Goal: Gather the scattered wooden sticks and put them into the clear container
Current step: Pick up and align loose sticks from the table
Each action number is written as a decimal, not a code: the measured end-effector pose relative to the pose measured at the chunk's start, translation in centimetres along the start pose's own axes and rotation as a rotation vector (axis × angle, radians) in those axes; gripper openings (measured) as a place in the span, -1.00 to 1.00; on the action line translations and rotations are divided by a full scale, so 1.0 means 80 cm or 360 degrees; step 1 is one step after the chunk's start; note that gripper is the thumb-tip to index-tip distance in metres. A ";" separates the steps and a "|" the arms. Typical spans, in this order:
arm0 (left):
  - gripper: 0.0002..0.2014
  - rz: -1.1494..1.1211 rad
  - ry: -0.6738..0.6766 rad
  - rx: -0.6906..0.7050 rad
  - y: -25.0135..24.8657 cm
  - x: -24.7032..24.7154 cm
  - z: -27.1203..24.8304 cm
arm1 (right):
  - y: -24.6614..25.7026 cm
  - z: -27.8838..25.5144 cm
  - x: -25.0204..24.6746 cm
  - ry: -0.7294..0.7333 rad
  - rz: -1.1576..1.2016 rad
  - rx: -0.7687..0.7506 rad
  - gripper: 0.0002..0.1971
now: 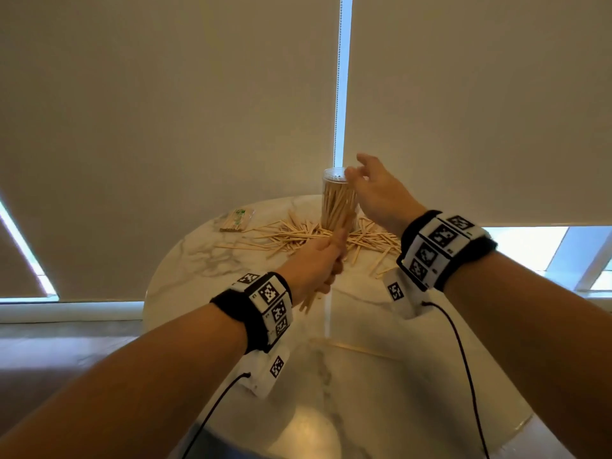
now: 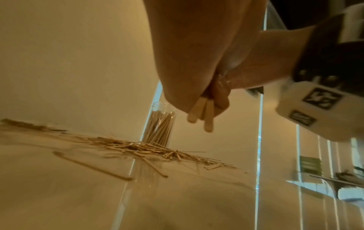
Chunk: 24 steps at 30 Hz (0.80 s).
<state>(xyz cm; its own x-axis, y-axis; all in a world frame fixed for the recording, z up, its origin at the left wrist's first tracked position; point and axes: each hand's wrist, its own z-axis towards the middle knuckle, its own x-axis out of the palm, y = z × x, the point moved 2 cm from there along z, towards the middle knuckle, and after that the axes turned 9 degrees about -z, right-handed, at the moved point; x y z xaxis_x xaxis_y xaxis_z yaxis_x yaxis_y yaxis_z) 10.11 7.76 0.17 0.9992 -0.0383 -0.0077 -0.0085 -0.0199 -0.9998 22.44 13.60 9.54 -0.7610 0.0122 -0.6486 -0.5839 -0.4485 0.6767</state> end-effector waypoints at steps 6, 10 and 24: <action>-0.67 0.0016 0.0078 0.0002 -0.010 0.010 -0.001 | -0.010 -0.016 0.044 0.0655 -0.0141 0.0031 -0.51; -0.69 0.0773 -0.0146 -0.0062 -0.009 -0.041 0.006 | -0.031 -0.033 0.044 0.0419 -0.0153 0.0171 -0.40; -0.78 0.1956 0.0046 -0.0419 0.026 -0.087 0.018 | -0.050 -0.108 0.089 0.1599 -0.1352 -0.0085 -0.73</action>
<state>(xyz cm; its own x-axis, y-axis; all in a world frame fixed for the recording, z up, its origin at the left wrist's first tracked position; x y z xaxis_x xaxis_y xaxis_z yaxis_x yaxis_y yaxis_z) 3.20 9.44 -1.89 0.3243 -0.1945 -0.9257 -0.9422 -0.1538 -0.2978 21.78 7.74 -0.78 0.3889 -0.3489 -0.8527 -0.7436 -0.6653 -0.0669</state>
